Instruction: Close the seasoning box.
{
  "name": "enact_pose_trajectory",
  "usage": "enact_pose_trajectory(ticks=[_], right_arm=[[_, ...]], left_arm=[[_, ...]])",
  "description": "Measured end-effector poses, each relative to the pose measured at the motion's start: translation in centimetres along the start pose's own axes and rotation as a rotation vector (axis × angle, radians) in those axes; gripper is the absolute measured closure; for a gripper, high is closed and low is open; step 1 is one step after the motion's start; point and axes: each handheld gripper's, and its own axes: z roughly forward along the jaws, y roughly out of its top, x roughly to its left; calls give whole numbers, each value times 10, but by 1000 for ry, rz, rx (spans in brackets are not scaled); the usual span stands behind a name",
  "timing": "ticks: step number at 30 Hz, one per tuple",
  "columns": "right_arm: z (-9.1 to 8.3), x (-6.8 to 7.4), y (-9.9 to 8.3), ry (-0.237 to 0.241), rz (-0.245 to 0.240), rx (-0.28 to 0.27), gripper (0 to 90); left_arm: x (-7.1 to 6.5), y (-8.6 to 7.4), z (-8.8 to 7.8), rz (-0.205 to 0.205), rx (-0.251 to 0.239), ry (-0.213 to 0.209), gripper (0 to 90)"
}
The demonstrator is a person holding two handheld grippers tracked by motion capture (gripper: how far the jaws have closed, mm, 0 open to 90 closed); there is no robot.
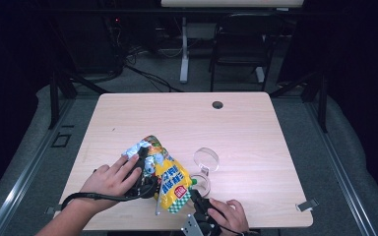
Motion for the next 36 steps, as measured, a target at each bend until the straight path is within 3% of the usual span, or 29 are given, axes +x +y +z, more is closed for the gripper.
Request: enact_pose_trajectory(ticks=[8,10,16,22,24,32,36], right_arm=[[-1,0,0,-6,-14,20,900],[1,2,-1,2,9,6,900],[1,2,-1,3,14,6,900],[-1,1,0,-1,-5,29,900],[0,1,-1,4,14,8,900],[-1,0,-1,0,9,25,900],[0,1,-2,2,29,8,900]], left_arm=[[2,1,-2,5,0,-3,617],[2,1,-2,10,0,-4,619],[3,2,-3,19,1,-2,622],[4,2,-3,22,2,-3,622],[5,3,-3,26,4,-3,622],[6,3,-3,26,-1,-1,623],[8,4,-3,34,-1,1,623]])
